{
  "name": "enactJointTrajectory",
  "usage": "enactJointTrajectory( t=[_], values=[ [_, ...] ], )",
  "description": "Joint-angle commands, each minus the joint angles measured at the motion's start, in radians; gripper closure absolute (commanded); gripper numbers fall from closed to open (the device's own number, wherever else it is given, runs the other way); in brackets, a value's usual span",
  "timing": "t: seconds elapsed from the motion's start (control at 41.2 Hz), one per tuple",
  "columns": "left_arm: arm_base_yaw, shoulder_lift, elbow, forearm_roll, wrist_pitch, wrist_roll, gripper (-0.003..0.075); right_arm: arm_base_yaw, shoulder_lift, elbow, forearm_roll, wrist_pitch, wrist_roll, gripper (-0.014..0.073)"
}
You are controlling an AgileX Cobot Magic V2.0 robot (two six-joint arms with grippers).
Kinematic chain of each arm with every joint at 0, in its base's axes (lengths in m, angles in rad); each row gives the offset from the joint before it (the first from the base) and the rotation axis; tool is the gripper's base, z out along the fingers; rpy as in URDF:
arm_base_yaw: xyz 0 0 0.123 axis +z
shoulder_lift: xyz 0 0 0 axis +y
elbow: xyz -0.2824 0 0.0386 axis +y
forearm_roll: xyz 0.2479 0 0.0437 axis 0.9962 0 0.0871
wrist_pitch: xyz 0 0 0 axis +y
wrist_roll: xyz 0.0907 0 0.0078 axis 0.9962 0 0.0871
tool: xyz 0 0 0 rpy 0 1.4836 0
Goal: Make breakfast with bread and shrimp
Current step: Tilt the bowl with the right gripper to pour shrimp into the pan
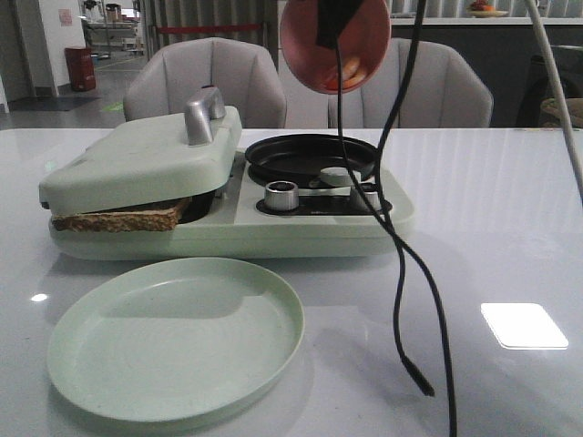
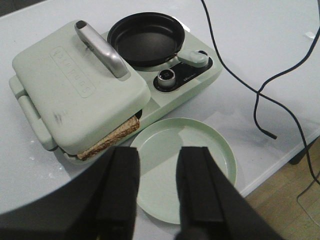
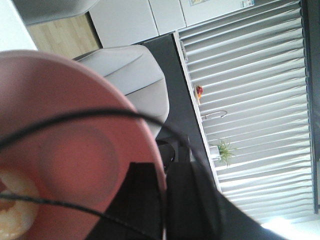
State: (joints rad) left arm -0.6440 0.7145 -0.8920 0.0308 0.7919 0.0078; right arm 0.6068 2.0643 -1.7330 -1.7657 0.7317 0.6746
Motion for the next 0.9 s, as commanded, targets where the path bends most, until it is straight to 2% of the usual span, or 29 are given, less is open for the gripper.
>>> enactJointTrajectory(
  t=[0.0, 0.34, 0.655, 0.874],
  values=[
    [-0.008, -0.001, -0.029, -0.005, -0.078, -0.008, 0.0443, 0.016, -0.064, -0.040, -0.093, 0.079, -0.026, 0.0624],
    [-0.008, -0.001, -0.029, -0.005, -0.078, -0.008, 0.0443, 0.043, -0.027, -0.041, -0.093, 0.162, -0.195, 0.0624],
    [-0.008, -0.001, -0.029, -0.005, -0.078, -0.008, 0.0442, 0.044, -0.027, -0.118, -0.093, 0.143, -0.227, 0.0624],
    [-0.008, -0.001, -0.029, -0.005, -0.078, -0.008, 0.0442, 0.044, -0.027, -0.161, -0.093, 0.147, -0.305, 0.0624]
  ],
)
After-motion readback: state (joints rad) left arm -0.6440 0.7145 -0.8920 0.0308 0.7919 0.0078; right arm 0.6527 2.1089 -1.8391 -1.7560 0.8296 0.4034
